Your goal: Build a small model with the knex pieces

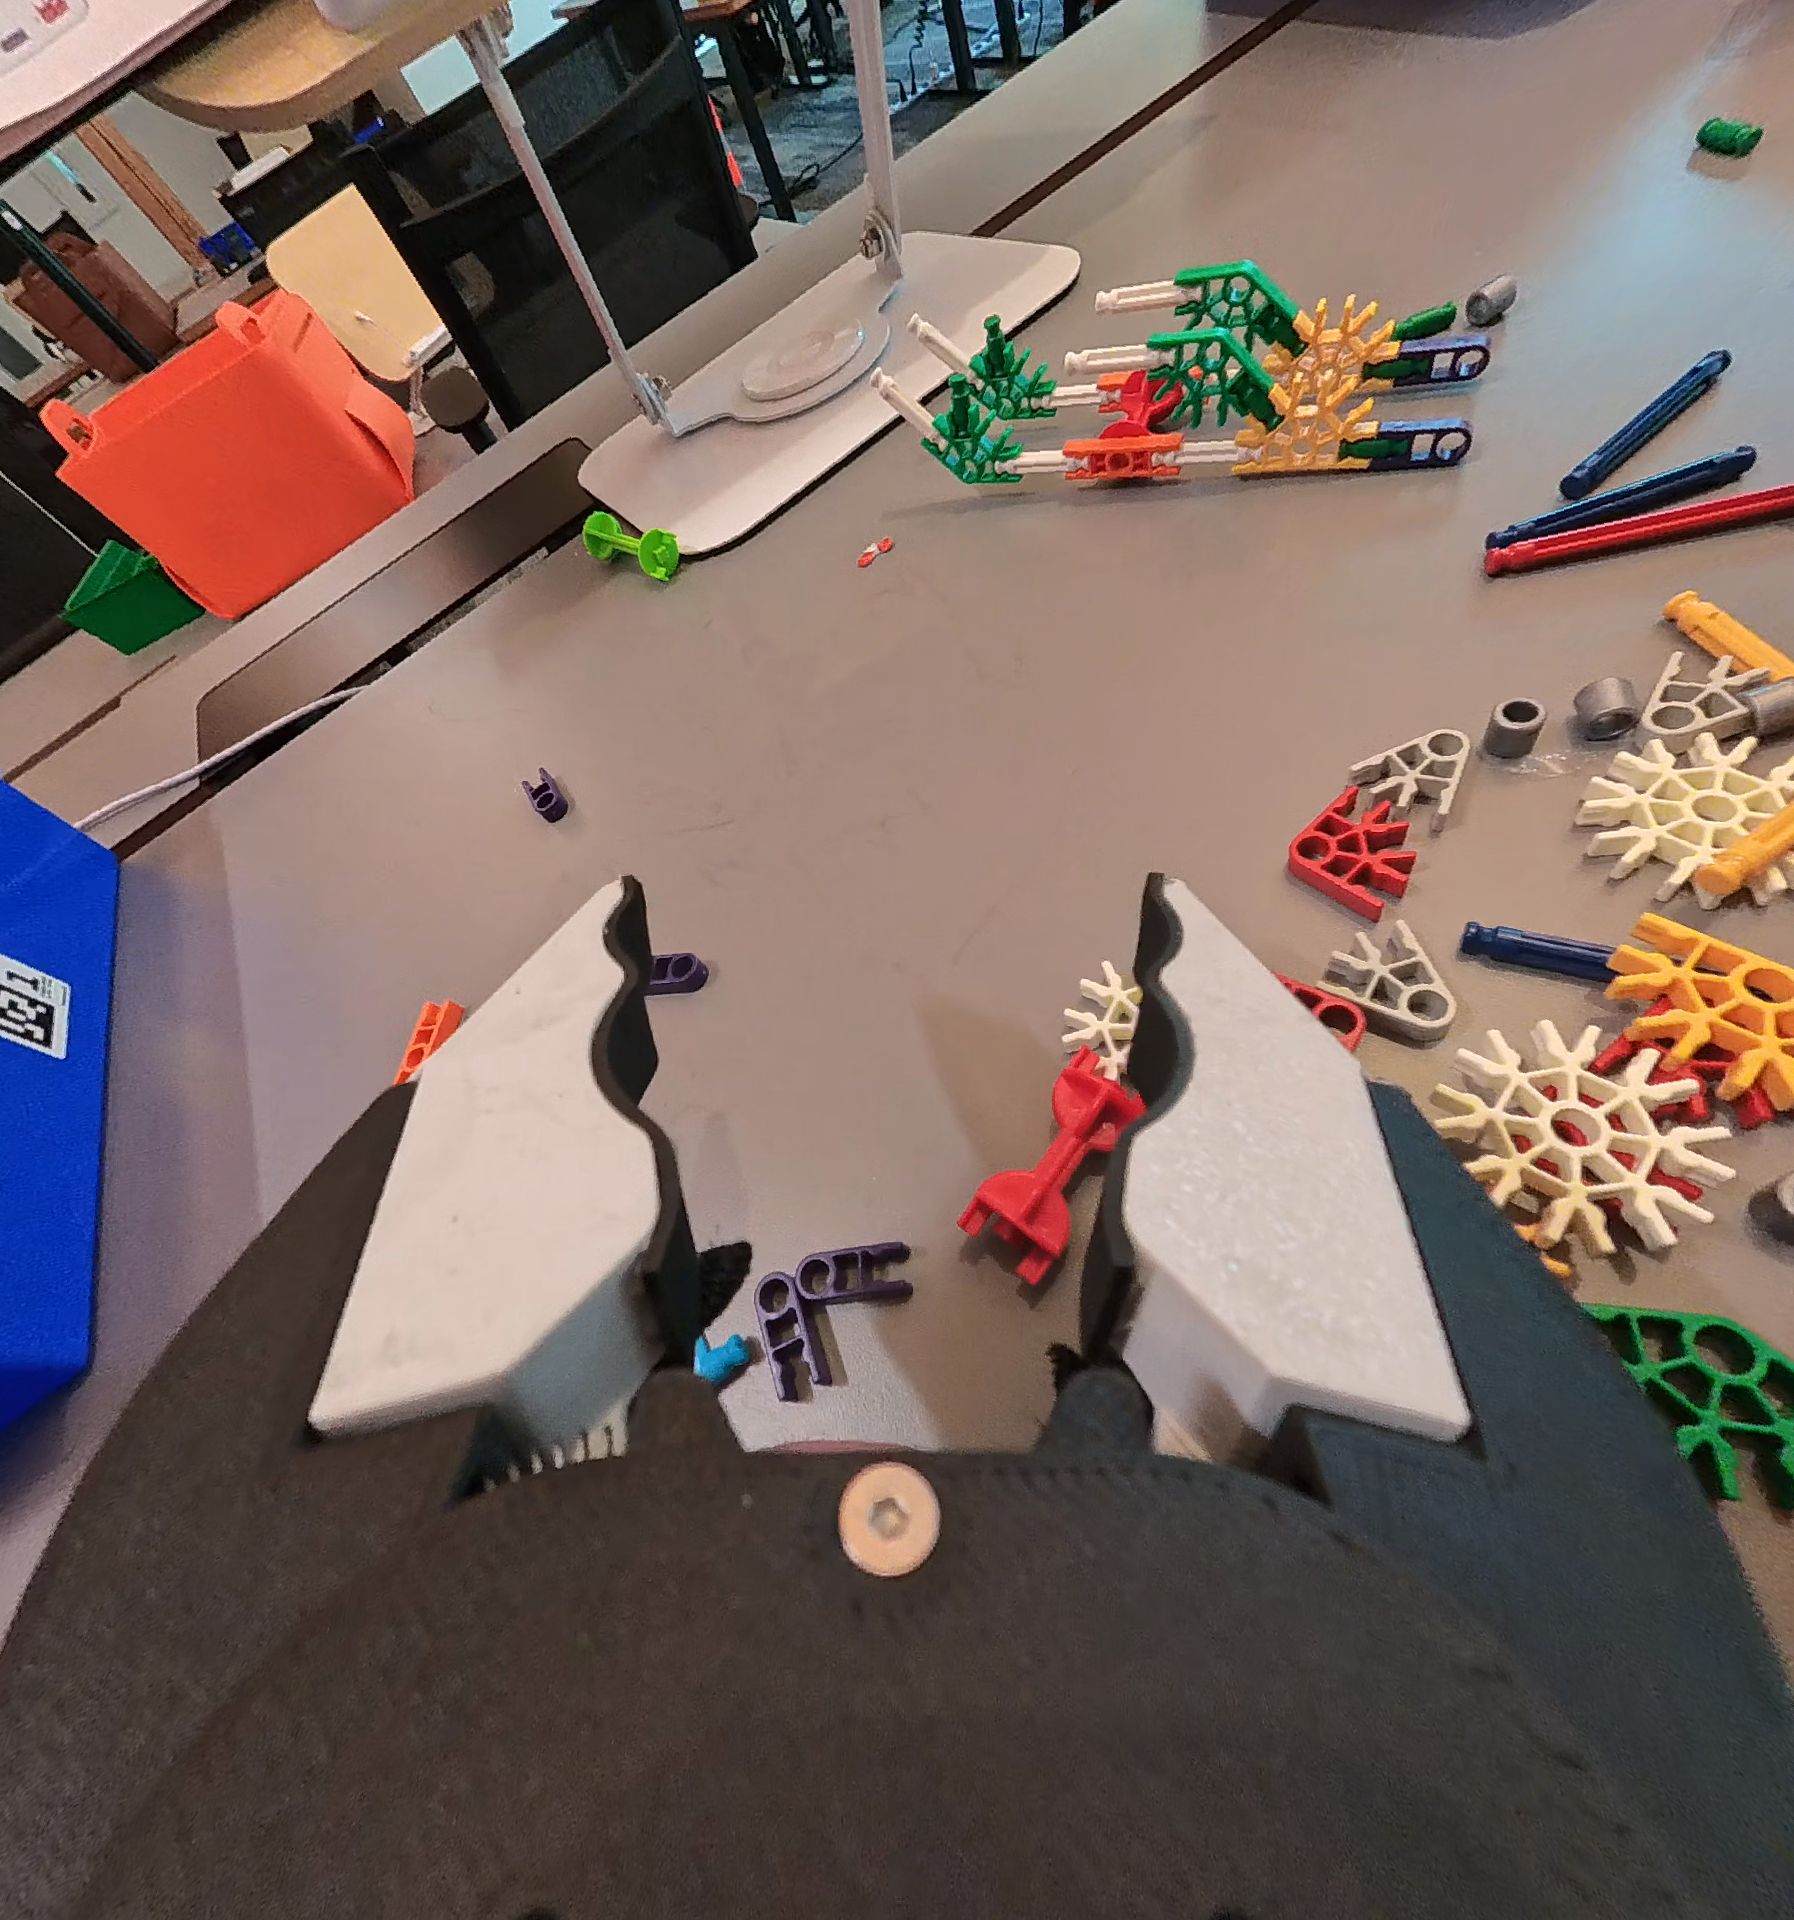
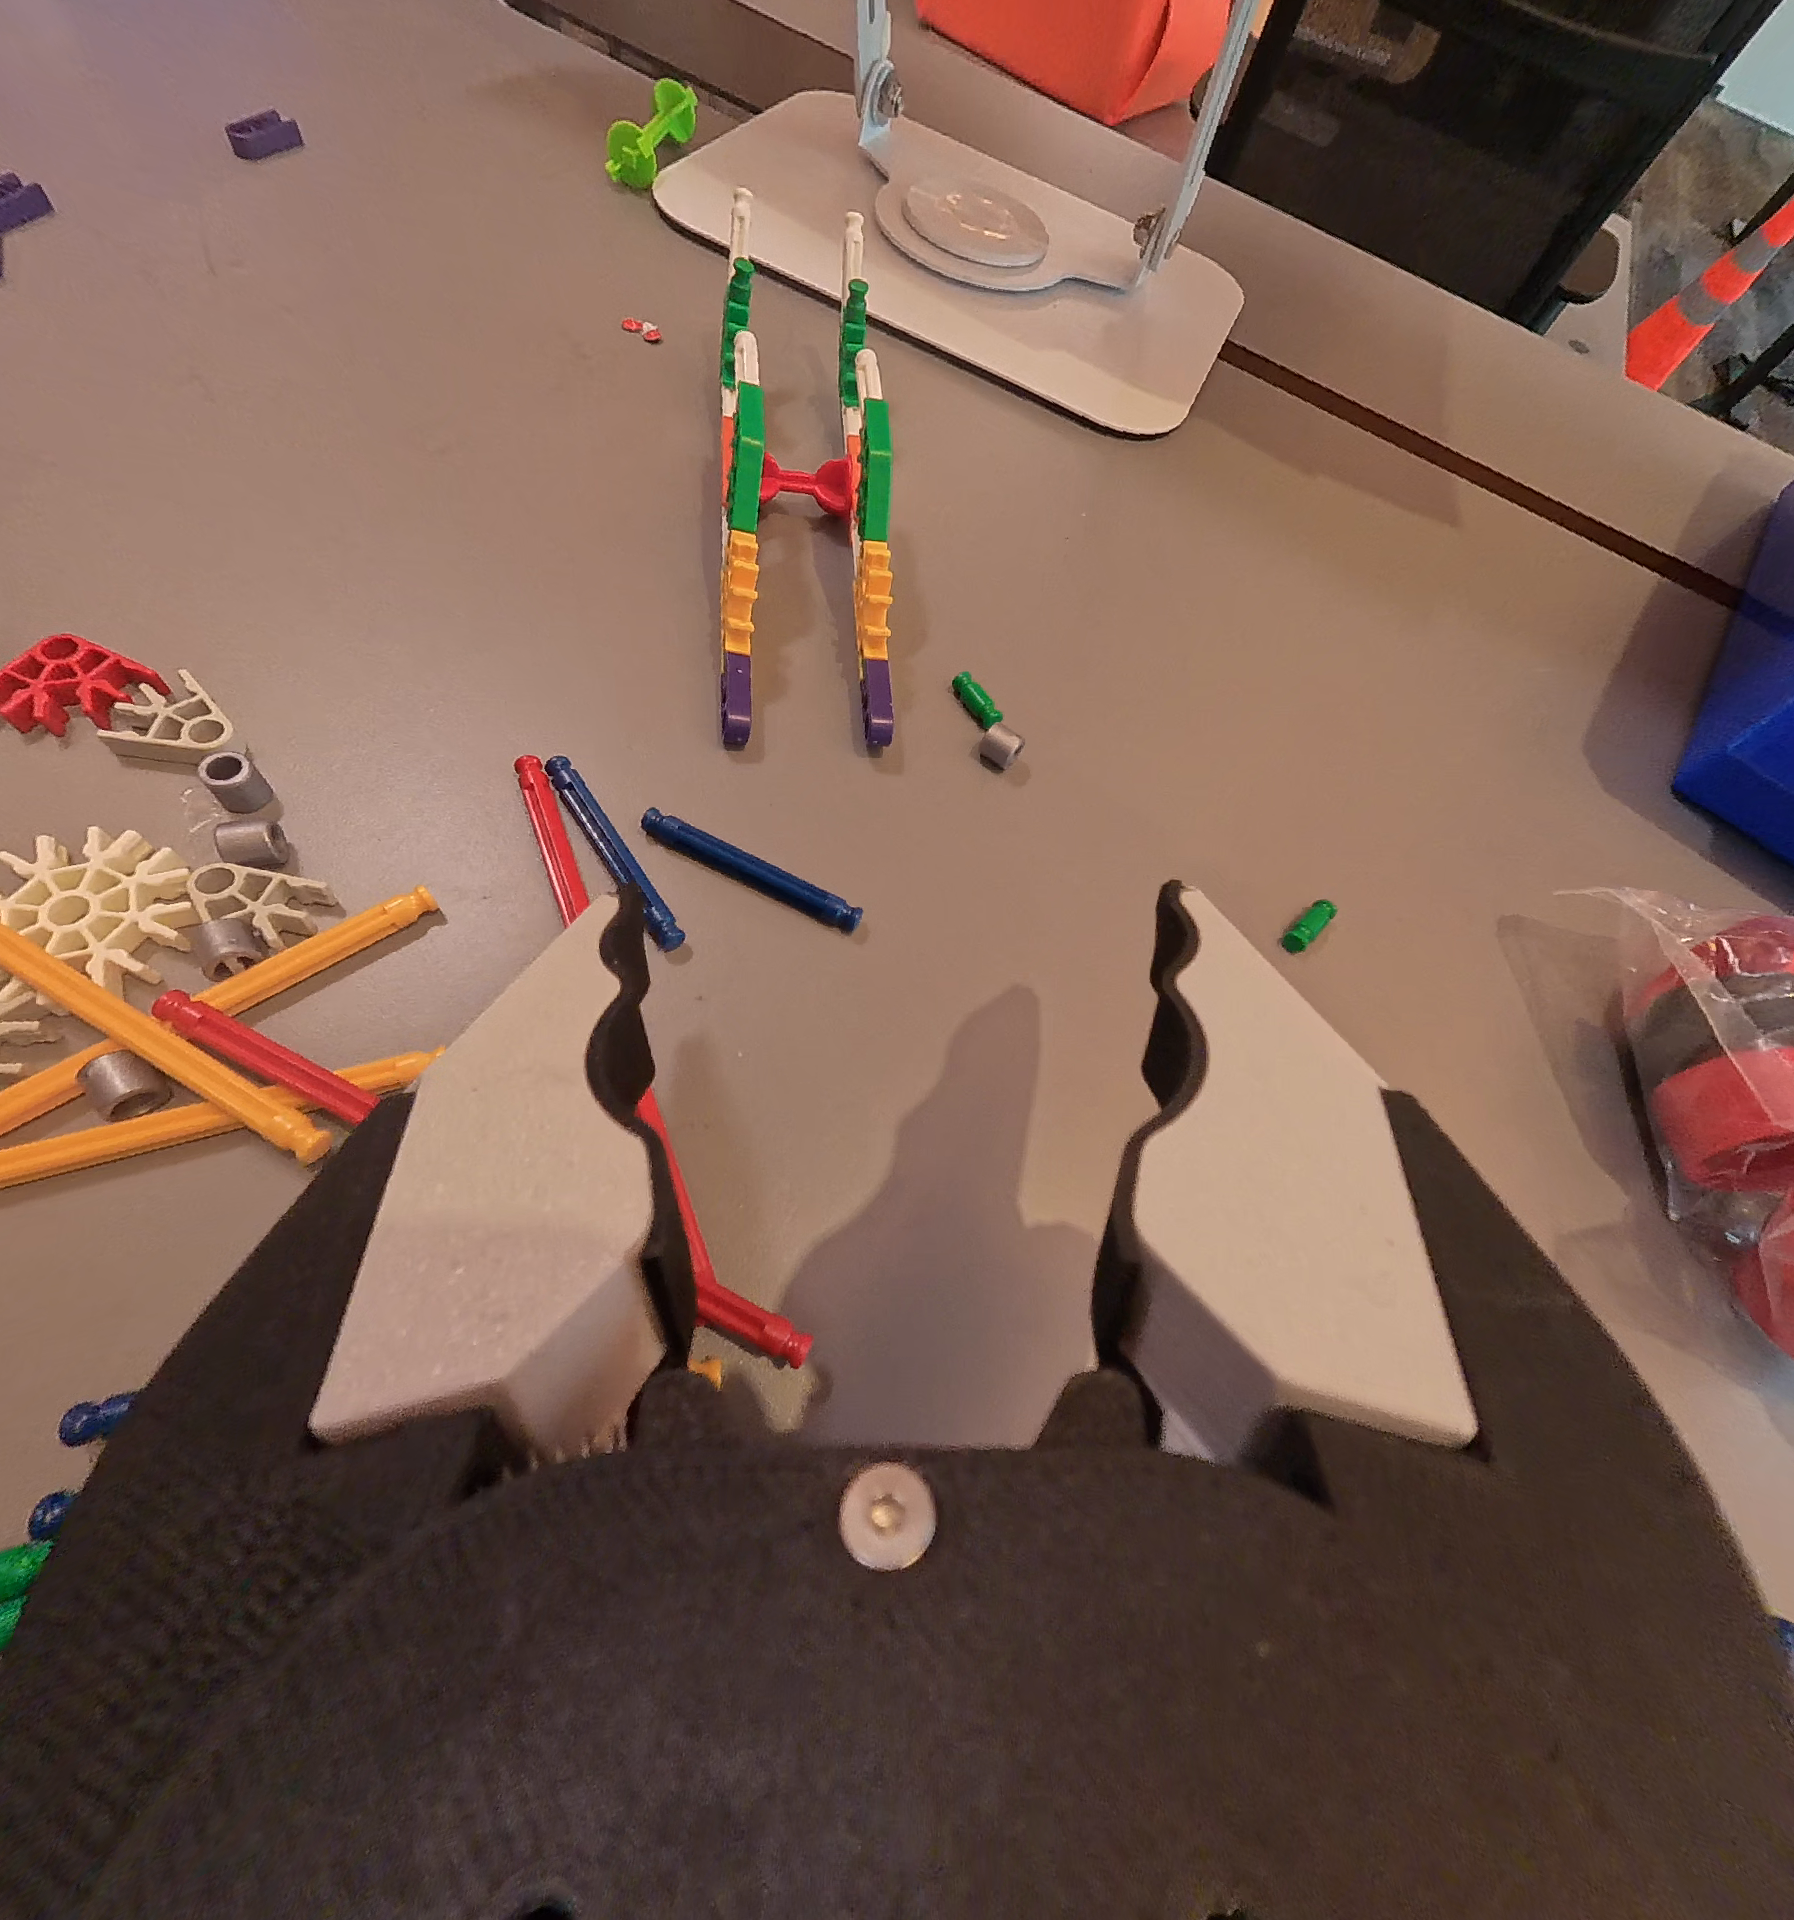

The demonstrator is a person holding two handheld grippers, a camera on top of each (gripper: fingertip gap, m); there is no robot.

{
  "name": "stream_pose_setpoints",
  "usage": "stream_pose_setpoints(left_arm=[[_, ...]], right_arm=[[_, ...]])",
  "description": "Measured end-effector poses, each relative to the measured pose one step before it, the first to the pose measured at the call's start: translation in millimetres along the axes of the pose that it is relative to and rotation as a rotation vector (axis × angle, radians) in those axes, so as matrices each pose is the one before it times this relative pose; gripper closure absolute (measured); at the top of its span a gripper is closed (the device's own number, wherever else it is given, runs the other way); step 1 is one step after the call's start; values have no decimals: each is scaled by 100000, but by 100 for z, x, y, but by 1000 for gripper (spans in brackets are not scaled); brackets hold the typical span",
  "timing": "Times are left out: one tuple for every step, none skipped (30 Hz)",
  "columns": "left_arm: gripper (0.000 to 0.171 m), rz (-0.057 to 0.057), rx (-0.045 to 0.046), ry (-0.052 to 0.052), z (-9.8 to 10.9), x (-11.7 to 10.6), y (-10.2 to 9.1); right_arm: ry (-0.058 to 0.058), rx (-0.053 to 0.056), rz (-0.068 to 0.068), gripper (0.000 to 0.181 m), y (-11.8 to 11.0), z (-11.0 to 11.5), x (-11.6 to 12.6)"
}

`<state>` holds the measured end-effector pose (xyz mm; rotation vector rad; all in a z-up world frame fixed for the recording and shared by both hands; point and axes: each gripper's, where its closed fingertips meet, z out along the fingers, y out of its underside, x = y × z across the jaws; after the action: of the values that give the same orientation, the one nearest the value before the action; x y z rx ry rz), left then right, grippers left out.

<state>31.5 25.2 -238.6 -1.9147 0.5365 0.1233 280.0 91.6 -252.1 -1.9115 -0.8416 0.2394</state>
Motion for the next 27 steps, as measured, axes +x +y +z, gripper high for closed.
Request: stream_pose_setpoints(left_arm=[[80, -299, 662, 65, -74, -4, -117], [80, -181, 545, 247, -78, 49, -93], [79, 256, 452, 287, -62, 88, -80], [79, 520, 496, 245, -55, 115, -96], [78, 570, 558, 256, -51, 128, -123], [78, 572, 441, 359, -12, 130, -89], [77, 412, -3, 323, 10, 112, -7], [74, 122, -344, 226, 30, 65, 66], [74, -116, 107, 36, -20, 4, -22], [74, -424, 519, 129, -62, -2, -79], [73, -521, 252, 186, -60, 1, -35], [73, -370, 229, 162, -60, 14, -21], [73, -215, 268, 255, -51, 29, -22], [73, -15, 149, 87, -35, 11, -23], [73, -25, 43, 284, -15, 48, -1], [73, -66, -227, 437, 15, 77, 48], [72, 54, -174, 108, -3, 26, 38], [73, 24, 87, 77, -34, 20, -10], [73, -72, 77, 96, -37, 20, -4], [73, -112, 70, 44, -52, 7, -5], [73, -126, 126, 91, -44, 18, -5], [73, -21, 22, 196, -7, 32, 0], [73, 74, -214, 311, 21, 67, 38], [73, 12, -362, 437, 69, 90, 67], [73, 45, -416, 478, 85, 95, 65], [73, 125, -447, 488, 96, 114, 78], [73, 122, -454, 622, 83, 132, 72]], right_arm=[[637, 152, -422, 85, -38, -30, 48], [580, 74, -265, 84, 1, -33, 54], [704, -196, -209, 84, 32, -14, 83], [681, -286, -252, 83, 52, 9, 84], [495, -334, -275, 82, 55, 27, 49], [337, -490, -239, 81, 76, 57, 24], [329, -684, -244, 80, 110, 72, 23], [318, -650, -258, 80, 98, 62, 18], [285, -599, -237, 79, 93, 59, 6], [361, -594, -334, 78, 94, 52, 17], [403, -501, -437, 78, 73, 43, 12], [311, -498, -436, 77, 69, 50, 5], [251, -501, -396, 76, 77, 55, -9], [296, -507, -410, 76, 64, 53, -7], [351, -577, -491, 75, 84, 46, -3], [320, -438, -551, 75, 61, 35, -13], [237, -201, -594, 75, 14, 17, -18], [122, -188, -603, 75, 11, 7, -54], [53, -116, -589, 75, 1, -5, -60], [-48, 318, -580, 74, -68, -41, -80], [86, 511, -531, 74, -99, -54, -50], [305, 242, -351, 74, -51, -43, 18], [304, 236, -124, 74, -44, -20, 25], [261, 329, -16, 74, -52, -23, 43], [324, 296, -18, 74, -45, -33, 46], [363, 393, 29, 74, -56, -40, 66], [274, 438, 138, 74, -67, -38, 62]])
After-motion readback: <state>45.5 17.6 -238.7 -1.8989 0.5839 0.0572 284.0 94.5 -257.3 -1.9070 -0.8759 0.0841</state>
